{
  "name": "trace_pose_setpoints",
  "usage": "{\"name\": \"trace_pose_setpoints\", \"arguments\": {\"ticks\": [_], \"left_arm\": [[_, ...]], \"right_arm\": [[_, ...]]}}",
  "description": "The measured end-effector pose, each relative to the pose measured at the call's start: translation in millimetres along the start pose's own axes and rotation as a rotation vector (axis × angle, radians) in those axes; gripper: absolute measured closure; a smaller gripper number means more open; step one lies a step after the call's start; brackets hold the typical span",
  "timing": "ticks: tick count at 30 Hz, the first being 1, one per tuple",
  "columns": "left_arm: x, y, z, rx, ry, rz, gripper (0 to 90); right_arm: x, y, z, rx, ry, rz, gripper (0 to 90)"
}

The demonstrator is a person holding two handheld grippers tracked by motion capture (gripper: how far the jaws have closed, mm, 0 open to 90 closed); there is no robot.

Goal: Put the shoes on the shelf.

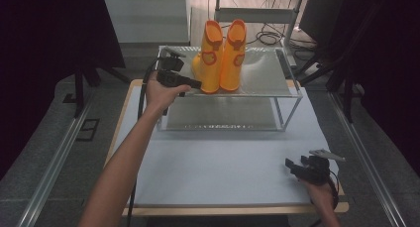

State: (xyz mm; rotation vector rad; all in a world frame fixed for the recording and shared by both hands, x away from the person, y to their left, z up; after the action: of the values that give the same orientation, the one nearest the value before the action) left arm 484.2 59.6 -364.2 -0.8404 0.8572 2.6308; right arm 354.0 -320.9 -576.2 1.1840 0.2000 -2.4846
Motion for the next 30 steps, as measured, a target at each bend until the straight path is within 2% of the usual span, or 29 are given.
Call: {"name": "trace_pose_setpoints", "arguments": {"ticks": [3,5,8,17,20,25,30], "left_arm": [[3.8,-0.9,7.8,0.015,0.011,-0.001,62.6],[6.6,0.2,13.1,0.042,0.009,-0.004,61.2],[11.8,2.5,21.5,0.063,0.01,-0.03,60.1],[34.0,3.2,45.6,0.11,0.021,-0.063,59.2],[43.4,3.0,54.4,0.157,0.019,-0.059,58.9],[61.9,-2.5,64.5,0.164,0.02,-0.081,58.8],[84.5,-3.3,67.8,0.167,0.012,-0.105,58.6]], "right_arm": [[0.1,-0.1,0.0,0.001,-0.001,0.004,29.2],[0.1,0.0,0.1,0.0,0.0,0.001,29.3],[0.0,-0.1,0.0,0.001,-0.001,0.0,29.3],[0.1,0.0,0.1,-0.001,0.0,0.0,29.3],[0.1,-0.1,0.0,0.001,0.0,-0.001,29.3],[0.1,-0.2,0.0,0.001,-0.001,0.0,29.3],[0.2,-0.2,-0.1,0.002,-0.001,0.005,29.3]]}}
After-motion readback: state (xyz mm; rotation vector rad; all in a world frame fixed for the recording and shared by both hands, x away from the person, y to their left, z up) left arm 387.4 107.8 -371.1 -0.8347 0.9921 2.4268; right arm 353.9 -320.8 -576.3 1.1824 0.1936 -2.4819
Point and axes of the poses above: each handheld gripper's, and its own axes: z roughly backward along the jaws, x roughly out of its underside, y roughly to its right, the point moved 9 cm from there along -z, roughly forward along the jaws, and after that the axes turned 14 degrees about z, right-handed, at the moved point
